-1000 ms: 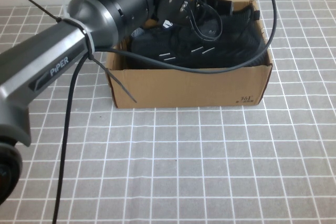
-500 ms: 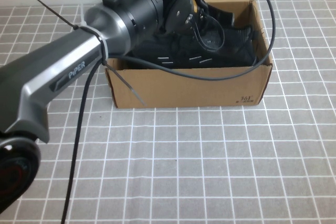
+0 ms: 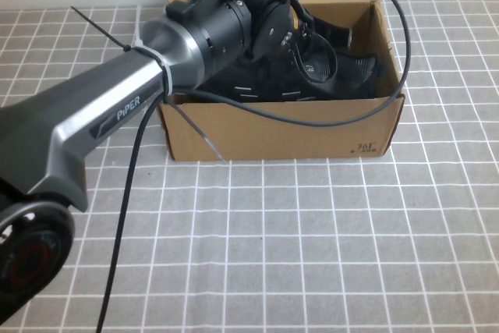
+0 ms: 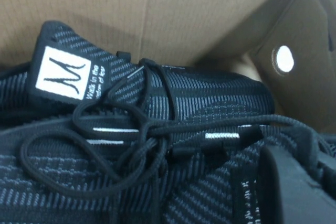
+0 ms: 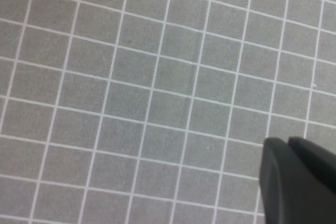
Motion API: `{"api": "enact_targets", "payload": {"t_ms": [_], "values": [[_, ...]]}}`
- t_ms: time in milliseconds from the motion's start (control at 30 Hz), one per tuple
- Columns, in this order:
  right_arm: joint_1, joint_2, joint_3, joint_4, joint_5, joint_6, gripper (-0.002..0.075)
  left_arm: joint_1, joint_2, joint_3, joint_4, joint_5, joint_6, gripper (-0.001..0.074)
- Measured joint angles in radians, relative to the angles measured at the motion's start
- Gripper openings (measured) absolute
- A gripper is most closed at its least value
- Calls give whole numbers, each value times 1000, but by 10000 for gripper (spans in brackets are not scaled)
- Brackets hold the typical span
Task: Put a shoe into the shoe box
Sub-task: Place the shoe in the shoe box
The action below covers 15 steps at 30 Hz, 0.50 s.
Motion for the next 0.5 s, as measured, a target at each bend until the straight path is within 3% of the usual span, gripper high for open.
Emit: {"api": "enact_targets", "payload": {"t_ms": [300,500], "values": [[0,0,0,12,-2,-21,-16,-2,-15,0,68,33,9,38],[0,0,0,16,-8,-23,-16,-3,-21,0,71,61,12,107]]}}
